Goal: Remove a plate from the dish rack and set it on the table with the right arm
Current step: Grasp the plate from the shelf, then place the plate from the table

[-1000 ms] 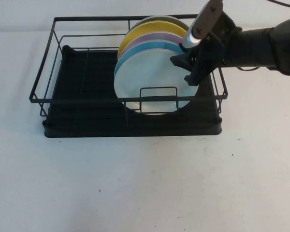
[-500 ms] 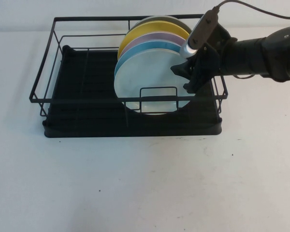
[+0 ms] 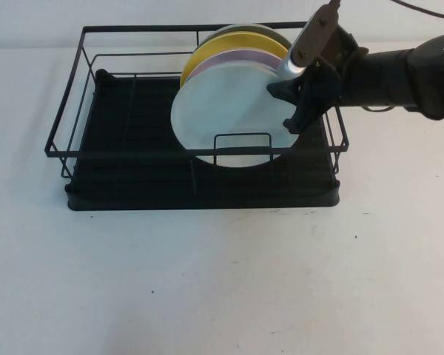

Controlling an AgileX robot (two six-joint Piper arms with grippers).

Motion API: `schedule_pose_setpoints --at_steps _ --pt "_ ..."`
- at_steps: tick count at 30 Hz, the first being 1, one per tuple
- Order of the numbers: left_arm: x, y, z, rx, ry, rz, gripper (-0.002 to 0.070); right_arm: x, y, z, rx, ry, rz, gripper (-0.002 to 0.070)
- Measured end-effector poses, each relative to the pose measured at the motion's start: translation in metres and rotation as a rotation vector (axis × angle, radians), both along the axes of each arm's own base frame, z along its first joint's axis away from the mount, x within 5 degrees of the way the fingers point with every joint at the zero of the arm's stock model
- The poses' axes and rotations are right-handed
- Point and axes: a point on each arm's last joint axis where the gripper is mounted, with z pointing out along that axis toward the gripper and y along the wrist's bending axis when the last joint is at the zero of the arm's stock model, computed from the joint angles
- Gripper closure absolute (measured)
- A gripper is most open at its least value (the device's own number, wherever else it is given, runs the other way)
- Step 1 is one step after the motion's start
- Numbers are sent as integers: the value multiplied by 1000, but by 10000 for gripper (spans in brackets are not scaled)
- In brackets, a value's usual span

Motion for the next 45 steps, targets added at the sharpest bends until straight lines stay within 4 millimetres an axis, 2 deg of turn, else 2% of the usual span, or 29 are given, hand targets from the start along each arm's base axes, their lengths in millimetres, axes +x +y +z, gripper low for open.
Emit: schedule_pose_setpoints --at_steps 5,12,16,19,23,26,30,34,39,45 --pt "0 0 0 0 0 0 680 -15 -7 44 34 -101 -17 610" --pt "0 0 0 0 0 0 680 -54 -23 121 168 -227 -80 612" --pt "0 0 0 0 0 0 680 -83 -31 154 314 -166 -99 612" --pt "0 0 0 0 0 0 680 -102 -32 161 368 -24 -72 612" --pt "0 0 0 0 0 0 680 -118 -31 147 333 269 -58 612" --pt "0 0 0 0 0 0 680 -129 -32 127 274 520 -100 612" --pt "0 0 0 0 0 0 680 -143 -24 88 186 756 -190 613" --pt "0 0 0 0 0 0 680 -156 -12 43 187 897 -300 614" --pt "0 0 0 0 0 0 680 -155 -6 5 239 1040 -405 614" --pt "0 0 0 0 0 0 680 -136 4 -37 241 1139 -492 614"
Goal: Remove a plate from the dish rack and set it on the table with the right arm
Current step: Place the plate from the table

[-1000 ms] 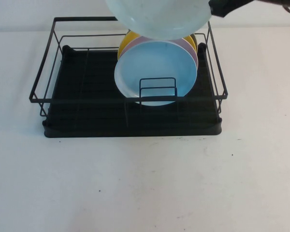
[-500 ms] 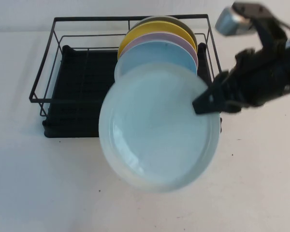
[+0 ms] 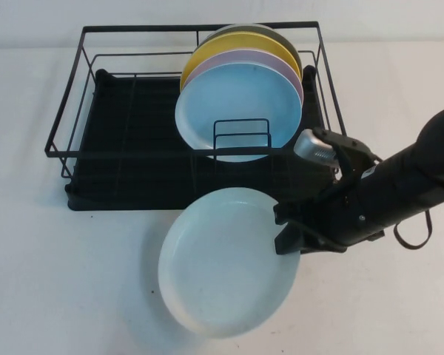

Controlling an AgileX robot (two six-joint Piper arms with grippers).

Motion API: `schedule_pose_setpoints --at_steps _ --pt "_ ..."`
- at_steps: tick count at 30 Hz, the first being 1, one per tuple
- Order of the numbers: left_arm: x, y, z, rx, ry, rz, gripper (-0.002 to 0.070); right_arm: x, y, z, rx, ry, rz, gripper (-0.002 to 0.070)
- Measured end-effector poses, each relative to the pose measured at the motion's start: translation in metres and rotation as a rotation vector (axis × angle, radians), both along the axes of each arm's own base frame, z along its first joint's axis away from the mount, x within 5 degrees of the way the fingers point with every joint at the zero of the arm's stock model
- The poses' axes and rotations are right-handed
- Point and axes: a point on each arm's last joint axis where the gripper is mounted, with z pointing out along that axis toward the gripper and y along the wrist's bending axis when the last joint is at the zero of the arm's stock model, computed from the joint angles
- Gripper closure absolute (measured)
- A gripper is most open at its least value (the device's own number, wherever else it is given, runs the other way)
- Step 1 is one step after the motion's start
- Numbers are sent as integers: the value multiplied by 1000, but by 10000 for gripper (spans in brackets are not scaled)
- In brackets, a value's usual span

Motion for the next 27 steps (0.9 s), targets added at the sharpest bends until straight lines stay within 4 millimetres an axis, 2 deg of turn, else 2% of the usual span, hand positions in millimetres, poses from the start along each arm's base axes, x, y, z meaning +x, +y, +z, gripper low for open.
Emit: schedule_pose_setpoints --at_steps 5,8,12,19,21,26,27 --pt "0 0 0 0 0 0 680 14 6 -38 -36 84 -37 614" --pt "0 0 0 0 0 0 680 20 5 -52 -37 124 -64 614" --pt "0 0 0 0 0 0 680 28 0 -61 -29 132 -114 614" --pt "0 0 0 0 0 0 680 43 -16 -63 -50 80 -179 610" --pt "0 0 0 0 0 0 680 45 -19 -65 -69 69 -175 571" --pt "0 0 0 0 0 0 680 45 -20 -66 -75 65 -173 324" --pt "0 0 0 0 0 0 680 45 -20 -66 -77 64 -172 293"
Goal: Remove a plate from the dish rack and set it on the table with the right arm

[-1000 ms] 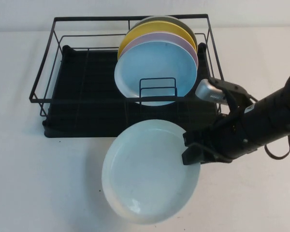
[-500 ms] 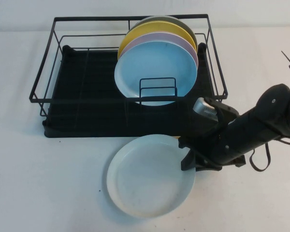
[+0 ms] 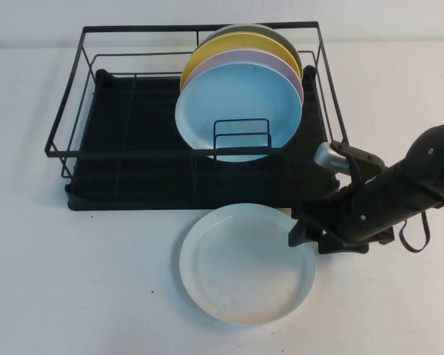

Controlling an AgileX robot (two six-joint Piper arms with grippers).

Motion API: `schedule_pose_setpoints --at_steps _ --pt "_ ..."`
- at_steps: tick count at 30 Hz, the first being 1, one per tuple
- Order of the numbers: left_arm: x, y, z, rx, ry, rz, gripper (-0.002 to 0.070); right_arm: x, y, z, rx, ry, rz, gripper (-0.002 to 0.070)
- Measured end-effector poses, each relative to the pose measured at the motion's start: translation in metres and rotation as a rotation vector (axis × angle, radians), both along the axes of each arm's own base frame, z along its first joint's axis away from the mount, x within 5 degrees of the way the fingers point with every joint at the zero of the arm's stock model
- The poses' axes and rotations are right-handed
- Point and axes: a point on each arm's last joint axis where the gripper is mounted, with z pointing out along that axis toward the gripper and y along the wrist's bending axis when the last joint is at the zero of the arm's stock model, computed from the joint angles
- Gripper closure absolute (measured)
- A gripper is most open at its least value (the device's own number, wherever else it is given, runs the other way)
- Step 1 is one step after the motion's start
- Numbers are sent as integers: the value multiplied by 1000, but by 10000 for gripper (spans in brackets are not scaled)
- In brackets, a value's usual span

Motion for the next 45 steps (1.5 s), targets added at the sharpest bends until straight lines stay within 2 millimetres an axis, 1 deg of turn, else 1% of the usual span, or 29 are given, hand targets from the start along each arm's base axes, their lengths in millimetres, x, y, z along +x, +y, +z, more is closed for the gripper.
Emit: schedule_pose_setpoints --at_steps 1,3,6,9,12,13,14,17,20,27,29,32,35,38,41,45 --pt "0 0 0 0 0 0 680 0 0 0 0 0 3 269" --pt "0 0 0 0 0 0 680 0 1 3 -1 4 21 254" --pt "0 0 0 0 0 0 680 1 3 15 7 6 69 286" --pt "0 0 0 0 0 0 680 -1 5 38 14 -7 137 378" --pt "0 0 0 0 0 0 680 -8 2 65 -3 -44 209 514" --pt "0 0 0 0 0 0 680 -11 0 73 -16 -62 228 573" --pt "0 0 0 0 0 0 680 -15 -3 80 -35 -78 240 614" --pt "0 0 0 0 0 0 680 -25 -13 97 -87 -126 248 671" --pt "0 0 0 0 0 0 680 -42 -24 111 -112 -162 244 687" --pt "0 0 0 0 0 0 680 -104 -50 144 -95 -287 244 694" --pt "0 0 0 0 0 0 680 -123 -57 153 -92 -301 268 694" --pt "0 0 0 0 0 0 680 -144 -67 163 -119 -308 311 694" --pt "0 0 0 0 0 0 680 -159 -75 169 -161 -311 342 694" --pt "0 0 0 0 0 0 680 -166 -80 173 -182 -322 352 694" --pt "0 0 0 0 0 0 680 -167 -83 173 -213 -336 353 694" --pt "0 0 0 0 0 0 680 -164 -90 165 -262 -400 318 694"
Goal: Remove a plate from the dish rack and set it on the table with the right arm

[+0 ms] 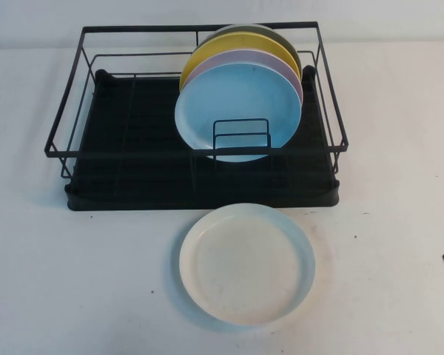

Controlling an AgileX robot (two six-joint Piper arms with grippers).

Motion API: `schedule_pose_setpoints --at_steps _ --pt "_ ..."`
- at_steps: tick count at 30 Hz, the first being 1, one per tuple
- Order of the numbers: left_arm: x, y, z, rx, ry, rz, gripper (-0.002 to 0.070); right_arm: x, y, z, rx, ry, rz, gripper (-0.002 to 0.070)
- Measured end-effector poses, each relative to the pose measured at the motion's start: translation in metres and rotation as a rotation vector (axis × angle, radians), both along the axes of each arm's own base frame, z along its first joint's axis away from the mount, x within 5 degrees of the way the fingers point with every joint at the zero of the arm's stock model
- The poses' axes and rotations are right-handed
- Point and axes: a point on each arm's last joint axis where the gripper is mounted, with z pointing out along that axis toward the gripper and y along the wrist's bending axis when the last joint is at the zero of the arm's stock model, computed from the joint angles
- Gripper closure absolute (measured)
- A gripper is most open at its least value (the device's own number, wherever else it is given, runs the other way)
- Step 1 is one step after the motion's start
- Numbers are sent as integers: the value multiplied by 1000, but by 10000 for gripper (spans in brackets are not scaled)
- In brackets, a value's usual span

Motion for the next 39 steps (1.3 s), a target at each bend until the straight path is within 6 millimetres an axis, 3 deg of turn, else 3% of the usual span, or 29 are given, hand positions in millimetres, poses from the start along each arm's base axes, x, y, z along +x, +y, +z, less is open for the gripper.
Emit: schedule_pose_setpoints --at_steps 6,12,18,25,39 --pt "0 0 0 0 0 0 680 -7 -29 -27 18 -399 -113 694" --pt "0 0 0 0 0 -2 680 -39 -58 -80 -31 -784 -239 694" --pt "0 0 0 0 0 -2 680 -67 -73 -126 -11 -1011 -379 694" --pt "0 0 0 0 0 -2 680 -83 -75 -132 124 -1050 -453 694" --pt "0 0 0 0 0 -2 680 -95 -64 -159 81 -807 -308 694"
